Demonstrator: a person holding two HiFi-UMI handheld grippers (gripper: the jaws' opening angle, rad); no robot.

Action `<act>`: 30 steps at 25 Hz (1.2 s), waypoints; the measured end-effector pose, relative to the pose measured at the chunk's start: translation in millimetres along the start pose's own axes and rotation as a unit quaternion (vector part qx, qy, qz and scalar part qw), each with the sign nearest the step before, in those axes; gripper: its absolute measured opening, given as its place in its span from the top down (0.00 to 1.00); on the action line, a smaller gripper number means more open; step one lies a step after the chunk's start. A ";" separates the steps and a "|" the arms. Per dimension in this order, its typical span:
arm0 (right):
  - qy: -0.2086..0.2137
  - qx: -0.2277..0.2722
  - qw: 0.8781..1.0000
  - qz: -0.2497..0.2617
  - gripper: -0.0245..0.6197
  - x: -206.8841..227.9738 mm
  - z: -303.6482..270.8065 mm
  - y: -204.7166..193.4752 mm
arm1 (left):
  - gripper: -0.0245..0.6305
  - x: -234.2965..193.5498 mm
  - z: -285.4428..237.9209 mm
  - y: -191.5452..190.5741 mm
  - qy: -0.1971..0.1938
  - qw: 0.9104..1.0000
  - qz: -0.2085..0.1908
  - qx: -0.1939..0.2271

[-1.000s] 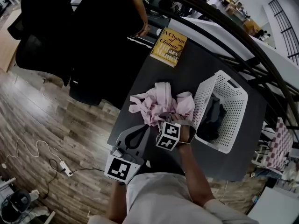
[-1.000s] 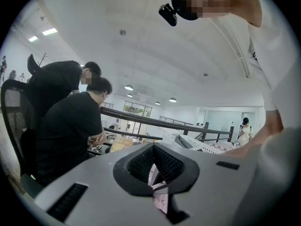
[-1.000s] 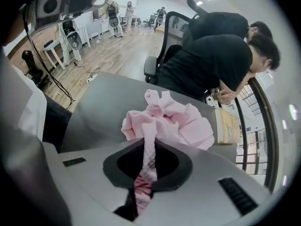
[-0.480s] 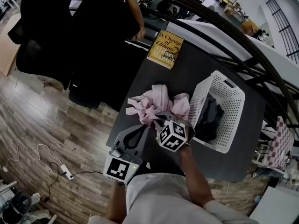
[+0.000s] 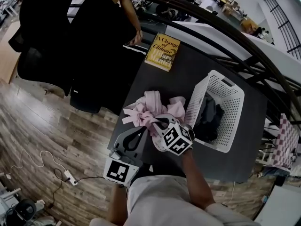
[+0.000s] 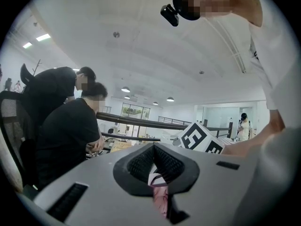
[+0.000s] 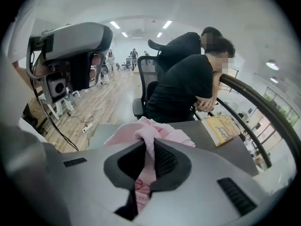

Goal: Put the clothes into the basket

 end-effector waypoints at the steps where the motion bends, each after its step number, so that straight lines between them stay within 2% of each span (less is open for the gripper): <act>1: 0.001 0.007 1.000 -0.005 0.92 0.1 3.2 0.3 | 0.96 1.4 0.1 0.8 0.000 1.000 -0.001 0.000; 17: 0.008 0.110 0.991 -0.069 0.92 0.5 47.9 11.0 | 0.96 14.0 1.5 12.1 -0.012 1.000 -0.029 0.004; 30: -0.027 0.194 0.976 -0.092 0.92 16.3 114.6 23.1 | 0.96 41.6 -4.4 41.7 -0.034 0.996 -0.077 0.007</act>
Point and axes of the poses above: the fingertips, and each gripper's own axes: z backward along the fingers, x to its right, y out of its top, the point moved 1 cm from there along z, backward along the fingers, and after that the axes turned 12 degrees about -x, right-handed, at the moved point
